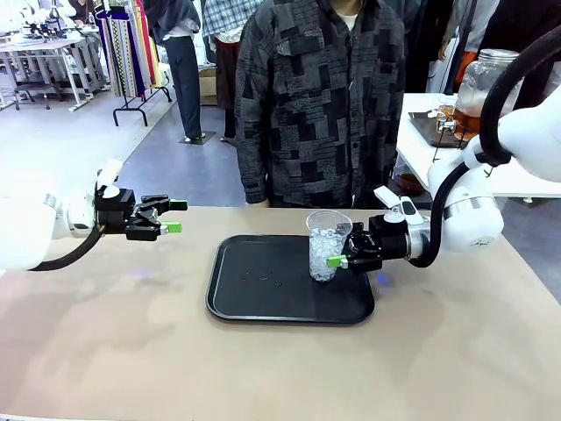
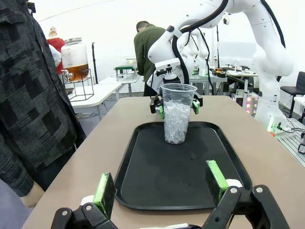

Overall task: Pour the drink into the iced cup.
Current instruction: Pick up the iced cup indicated by the human and present it to them.

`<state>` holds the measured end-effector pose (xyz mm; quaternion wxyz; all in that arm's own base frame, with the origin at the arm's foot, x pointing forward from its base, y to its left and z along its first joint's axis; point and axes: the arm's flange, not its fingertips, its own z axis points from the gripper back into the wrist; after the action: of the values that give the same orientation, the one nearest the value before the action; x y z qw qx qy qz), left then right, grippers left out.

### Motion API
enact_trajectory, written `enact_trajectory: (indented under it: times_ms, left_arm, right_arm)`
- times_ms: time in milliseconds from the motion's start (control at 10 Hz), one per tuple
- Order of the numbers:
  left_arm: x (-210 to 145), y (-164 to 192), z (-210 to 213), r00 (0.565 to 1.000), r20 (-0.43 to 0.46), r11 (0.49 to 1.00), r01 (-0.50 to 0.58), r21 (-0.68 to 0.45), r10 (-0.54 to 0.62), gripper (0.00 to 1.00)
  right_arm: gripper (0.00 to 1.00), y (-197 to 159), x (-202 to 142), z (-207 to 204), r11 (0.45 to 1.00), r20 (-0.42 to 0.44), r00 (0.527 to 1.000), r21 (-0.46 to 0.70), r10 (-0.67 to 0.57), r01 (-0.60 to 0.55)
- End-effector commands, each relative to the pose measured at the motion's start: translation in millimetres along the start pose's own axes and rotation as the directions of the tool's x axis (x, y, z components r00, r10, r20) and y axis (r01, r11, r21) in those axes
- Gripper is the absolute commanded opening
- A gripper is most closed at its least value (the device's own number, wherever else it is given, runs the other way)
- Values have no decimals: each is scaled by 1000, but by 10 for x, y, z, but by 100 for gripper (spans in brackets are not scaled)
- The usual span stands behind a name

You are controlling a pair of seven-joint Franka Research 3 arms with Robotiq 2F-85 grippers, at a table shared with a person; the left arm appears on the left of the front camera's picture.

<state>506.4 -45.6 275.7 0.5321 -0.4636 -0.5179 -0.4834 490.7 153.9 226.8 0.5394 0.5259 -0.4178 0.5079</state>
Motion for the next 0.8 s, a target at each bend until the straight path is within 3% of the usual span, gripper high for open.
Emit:
enact_trajectory:
  times_ms: [0,100,700]
  left_arm:
    - [20,-1,-3,1000,4,1000,2,3,-2,100]
    - [20,-1,-3,1000,4,1000,2,3,-2,100]
    - [20,-1,-3,1000,4,1000,2,3,-2,100]
  right_arm:
    - [81,-57,79,-70,999,-29,998,-27,-48,47]
    - [62,-70,77,-75,999,-28,998,-26,-48,47]
    - [62,-73,162,-60,997,19,998,44,-61,61]
